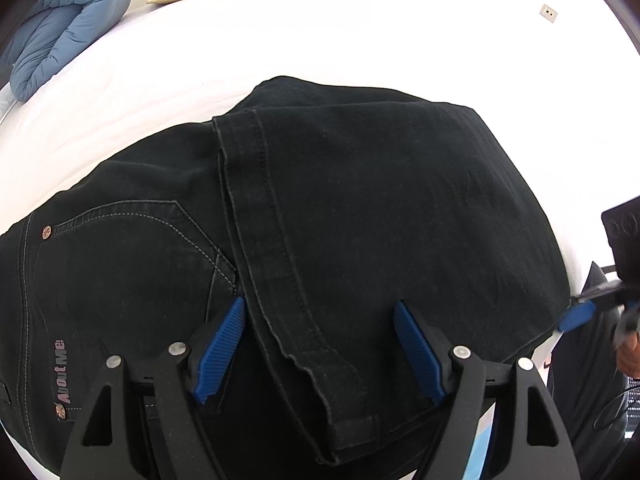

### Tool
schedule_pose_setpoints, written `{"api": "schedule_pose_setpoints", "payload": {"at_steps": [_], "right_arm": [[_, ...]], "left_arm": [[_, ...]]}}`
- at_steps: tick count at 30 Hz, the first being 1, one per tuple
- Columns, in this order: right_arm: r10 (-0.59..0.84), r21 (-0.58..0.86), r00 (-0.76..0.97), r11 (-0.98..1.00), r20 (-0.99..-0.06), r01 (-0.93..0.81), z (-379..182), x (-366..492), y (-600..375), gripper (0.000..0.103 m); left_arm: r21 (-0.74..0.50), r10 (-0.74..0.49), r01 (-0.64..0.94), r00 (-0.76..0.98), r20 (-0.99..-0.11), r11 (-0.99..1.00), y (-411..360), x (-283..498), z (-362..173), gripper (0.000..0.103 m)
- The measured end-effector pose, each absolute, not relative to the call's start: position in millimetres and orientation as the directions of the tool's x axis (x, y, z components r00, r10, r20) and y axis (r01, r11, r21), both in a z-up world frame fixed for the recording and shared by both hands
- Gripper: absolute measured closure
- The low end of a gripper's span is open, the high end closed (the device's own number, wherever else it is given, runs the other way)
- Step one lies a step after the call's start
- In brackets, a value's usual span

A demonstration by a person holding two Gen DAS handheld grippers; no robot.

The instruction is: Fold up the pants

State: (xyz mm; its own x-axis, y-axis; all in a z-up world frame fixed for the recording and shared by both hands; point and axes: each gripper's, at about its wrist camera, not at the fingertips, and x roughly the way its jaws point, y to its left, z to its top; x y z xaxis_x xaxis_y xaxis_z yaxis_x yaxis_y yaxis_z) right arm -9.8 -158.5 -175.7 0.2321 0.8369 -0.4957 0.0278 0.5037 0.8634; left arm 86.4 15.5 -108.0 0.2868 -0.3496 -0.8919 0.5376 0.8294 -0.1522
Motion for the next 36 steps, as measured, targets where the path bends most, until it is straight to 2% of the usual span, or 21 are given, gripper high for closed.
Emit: {"api": "schedule_pose_setpoints", "payload": {"at_steps": [1, 4, 7, 10, 11, 12, 13, 18, 20, 23, 25, 28, 29, 32, 36], "right_arm": [[0.83, 0.859, 0.245, 0.512, -0.501, 0.024, -167.9, -11.0, -159.2, 0.036], [0.854, 0.913, 0.374, 0.406, -0.362, -0.043, -135.6, -2.8, -172.8, 0.036], [0.862, 0.939, 0.428, 0.335, -0.271, -0.081, -125.7, 22.7, -176.1, 0.036], [0.853, 0.937, 0.414, 0.349, -0.317, -0.003, -148.9, 51.8, -166.9, 0.036], [0.823, 0.904, 0.384, 0.419, -0.419, 0.089, -169.9, 60.3, -163.6, 0.036], [0.795, 0.868, 0.352, 0.473, -0.494, 0.148, -187.9, 64.2, -159.7, 0.038], [0.776, 0.86, 0.382, 0.493, -0.503, 0.132, -187.2, 63.1, -161.2, 0.048], [0.775, 0.868, 0.399, 0.478, -0.49, 0.137, -168.9, 53.0, -165.5, 0.047], [0.793, 0.906, 0.45, 0.41, -0.41, 0.102, -152.5, 51.3, -170.1, 0.045], [0.815, 0.925, 0.454, 0.374, -0.36, 0.062, -135.5, 62.3, -156.0, 0.045], [0.817, 0.912, 0.424, 0.406, -0.392, 0.059, -135.3, 72.1, -147.2, 0.045], [0.792, 0.858, 0.331, 0.483, -0.512, 0.173, -168.2, 87.9, -134.5, 0.046], [0.781, 0.852, 0.34, 0.489, -0.524, 0.189, -176.2, 88.9, -140.4, 0.052], [0.794, 0.879, 0.378, 0.434, -0.476, 0.197, -172.0, 83.6, -152.1, 0.052], [0.802, 0.882, 0.367, 0.432, -0.472, 0.19, -168.3, 80.4, -158.7, 0.052]], "left_arm": [[-0.153, -0.352, 0.536, 0.29, -0.89, 0.83, 15.5, 84.8, -109.3, 0.026], [-0.158, -0.357, 0.531, 0.297, -0.885, 0.833, 20.6, 81.3, -107.7, 0.026], [-0.163, -0.361, 0.524, 0.302, -0.882, 0.836, 24.1, 79.8, -108.3, 0.025], [-0.186, -0.379, 0.502, 0.317, -0.869, 0.845, 30.5, 77.9, -107.0, 0.025], [-0.197, -0.387, 0.49, 0.325, -0.863, 0.849, 33.8, 76.2, -106.3, 0.025], [-0.205, -0.393, 0.481, 0.331, -0.858, 0.853, 36.1, 75.0, -101.9, 0.025], [-0.213, -0.398, 0.469, 0.338, -0.853, 0.857, 39.8, 72.1, -99.6, 0.025], [-0.317, -0.453, 0.353, 0.43, -0.781, 0.88, 88.1, 49.4, -74.9, 0.025], [-0.38, -0.461, 0.261, 0.489, -0.74, 0.887, 125.0, 38.8, -65.1, 0.025], [-0.478, -0.453, 0.118, 0.571, -0.684, 0.871, 186.0, 28.2, -56.6, 0.024], [-0.545, -0.435, 0.007, 0.61, -0.662, 0.838, 230.9, 24.0, -61.1, 0.023], [-0.609, -0.399, -0.122, 0.652, -0.645, 0.784, 284.3, 20.8, -71.7, 0.023], [-0.623, -0.392, -0.152, 0.657, -0.644, 0.768, 296.3, 20.7, -75.2, 0.023], [-0.689, -0.395, -0.228, 0.679, -0.619, 0.689, 328.6, 18.5, -83.9, 0.023], [-0.753, -0.386, -0.287, 0.72, -0.577, 0.592, 349.0, 10.7, -94.2, 0.023]]}}
